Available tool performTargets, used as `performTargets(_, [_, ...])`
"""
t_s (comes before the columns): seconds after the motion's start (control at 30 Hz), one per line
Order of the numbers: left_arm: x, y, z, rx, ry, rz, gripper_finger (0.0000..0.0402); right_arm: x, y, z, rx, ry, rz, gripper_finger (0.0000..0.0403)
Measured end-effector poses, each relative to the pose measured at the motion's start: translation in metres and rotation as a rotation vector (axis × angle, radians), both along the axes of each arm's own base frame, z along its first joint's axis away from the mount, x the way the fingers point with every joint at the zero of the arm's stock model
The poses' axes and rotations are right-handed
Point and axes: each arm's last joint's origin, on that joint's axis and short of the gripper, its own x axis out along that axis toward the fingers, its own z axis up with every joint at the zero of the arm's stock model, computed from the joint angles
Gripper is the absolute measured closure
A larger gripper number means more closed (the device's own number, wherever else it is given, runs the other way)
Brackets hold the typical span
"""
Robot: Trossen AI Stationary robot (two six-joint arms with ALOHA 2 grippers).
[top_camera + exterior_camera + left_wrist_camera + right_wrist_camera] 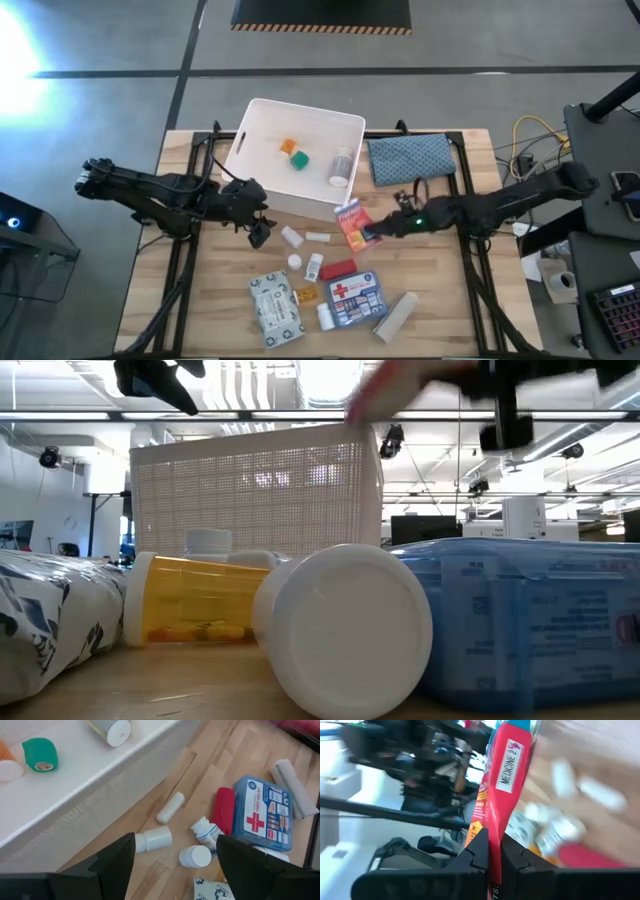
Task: Pick & place medical supplies in basket/bin
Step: Put the red medicine box into the white bin, then put the top small white pill bottle into the white bin
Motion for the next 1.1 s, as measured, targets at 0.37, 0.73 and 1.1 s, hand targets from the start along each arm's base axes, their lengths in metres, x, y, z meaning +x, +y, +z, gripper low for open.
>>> performTargets(0.37, [0.0,0.0,0.001,-0.001,-0.004,-0.001,0.0144,0.018,-0.068,0.125,-0.38,-0.116,-0.206,0.0394])
performTargets(0.73, [-0.01,-0.012,-0.003,-0.009,0.04,0.027,0.0144,0.121,-0.164,0.103,-0.559,0.58,-0.057,0.0266])
performTargets(1.1, [-0.04,-0.042,-0.04,-0.236,0.222,0.302,0.0144,0.141,-0.139,0.155,-0.946,0.593,-0.012,0.0086])
